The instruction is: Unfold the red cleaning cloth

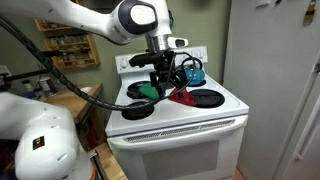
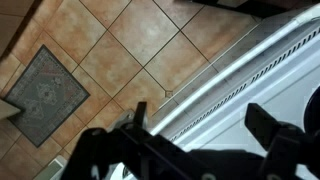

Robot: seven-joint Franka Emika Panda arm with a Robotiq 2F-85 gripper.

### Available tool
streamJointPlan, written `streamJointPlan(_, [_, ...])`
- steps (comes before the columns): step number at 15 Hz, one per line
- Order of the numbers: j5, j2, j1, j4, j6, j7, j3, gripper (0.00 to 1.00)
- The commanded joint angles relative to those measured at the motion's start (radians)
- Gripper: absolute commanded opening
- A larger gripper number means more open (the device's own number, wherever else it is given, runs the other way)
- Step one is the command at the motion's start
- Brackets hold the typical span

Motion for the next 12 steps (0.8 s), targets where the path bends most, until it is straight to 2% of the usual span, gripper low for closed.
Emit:
streamJointPlan(1, [-0.007, 0.0, 0.015, 0.002, -0.004, 0.007, -0.012, 1.0])
streamJointPlan(5, [-0.007, 0.001, 0.015, 0.002, -0.004, 0.007, -0.012, 1.0])
streamJointPlan(8, [0.032, 0.082, 0.07, 0.081, 0.093, -0.043, -0.014, 1.0])
streamJointPlan(12, [0.217, 0.255, 0.172, 0.197, 0.24, -0.078, -0.02, 1.0])
